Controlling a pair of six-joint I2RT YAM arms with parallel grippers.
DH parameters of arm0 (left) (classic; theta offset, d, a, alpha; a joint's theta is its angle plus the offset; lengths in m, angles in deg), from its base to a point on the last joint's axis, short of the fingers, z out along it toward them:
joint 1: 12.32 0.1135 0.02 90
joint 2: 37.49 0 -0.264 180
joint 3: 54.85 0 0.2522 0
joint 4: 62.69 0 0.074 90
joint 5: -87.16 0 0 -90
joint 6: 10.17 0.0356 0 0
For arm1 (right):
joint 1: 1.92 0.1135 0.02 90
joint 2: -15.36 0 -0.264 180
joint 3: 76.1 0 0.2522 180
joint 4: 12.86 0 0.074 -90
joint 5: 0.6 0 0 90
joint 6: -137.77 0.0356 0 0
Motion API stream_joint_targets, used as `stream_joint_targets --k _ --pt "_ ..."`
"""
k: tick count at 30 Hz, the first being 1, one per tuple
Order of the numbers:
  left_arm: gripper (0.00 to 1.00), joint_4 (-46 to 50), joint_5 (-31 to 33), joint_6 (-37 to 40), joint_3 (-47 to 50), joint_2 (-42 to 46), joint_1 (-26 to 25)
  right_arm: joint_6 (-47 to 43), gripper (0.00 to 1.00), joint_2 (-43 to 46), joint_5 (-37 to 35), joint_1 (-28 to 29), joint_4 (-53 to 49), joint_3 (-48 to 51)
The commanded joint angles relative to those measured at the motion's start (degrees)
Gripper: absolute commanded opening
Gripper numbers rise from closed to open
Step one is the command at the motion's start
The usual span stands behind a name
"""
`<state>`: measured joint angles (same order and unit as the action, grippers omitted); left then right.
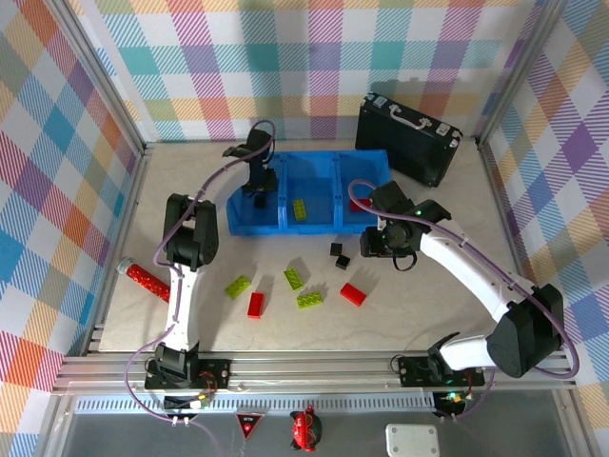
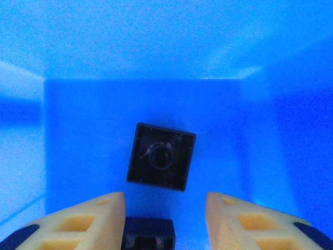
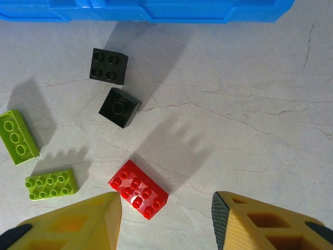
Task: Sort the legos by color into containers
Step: Place the lego in the container, then pick up the lego from the bottom-center of the table.
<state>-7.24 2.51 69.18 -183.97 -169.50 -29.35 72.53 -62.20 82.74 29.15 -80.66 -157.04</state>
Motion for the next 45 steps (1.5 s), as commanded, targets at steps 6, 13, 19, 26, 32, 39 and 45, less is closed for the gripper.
stream_joint_targets --k 6,13,19,26,32,39,45 --pt "0.44 3.04 -2.21 0.11 4.94 11.38 0.43 -0.33 0.51 -0.95 2.61 -0.40 0.27 0.01" --pt "0.45 3.22 -3.03 0.79 14.50 20.37 0.43 0.07 0.50 -2.81 4.06 -0.31 1.35 0.41" --pt "0.45 4.54 -4.05 1.05 23.43 28.65 0.43 0.82 0.50 -3.91 4.64 0.43 1.92 1.30" --pt "0.46 8.60 -4.28 1.84 30.54 37.81 0.51 2.87 0.50 -3.89 4.63 2.78 2.17 3.70" --pt "0.46 11.01 -3.33 3.93 34.83 45.01 0.51 3.54 0.50 -4.18 4.79 4.99 3.68 6.85" --pt "0.46 7.77 2.57 8.52 42.27 48.09 0.50 -2.83 0.50 -4.81 4.60 8.64 8.94 10.54" --pt "0.46 4.51 2.99 10.00 44.83 49.01 0.54 -12.82 0.52 -10.35 2.96 12.52 8.15 8.63"
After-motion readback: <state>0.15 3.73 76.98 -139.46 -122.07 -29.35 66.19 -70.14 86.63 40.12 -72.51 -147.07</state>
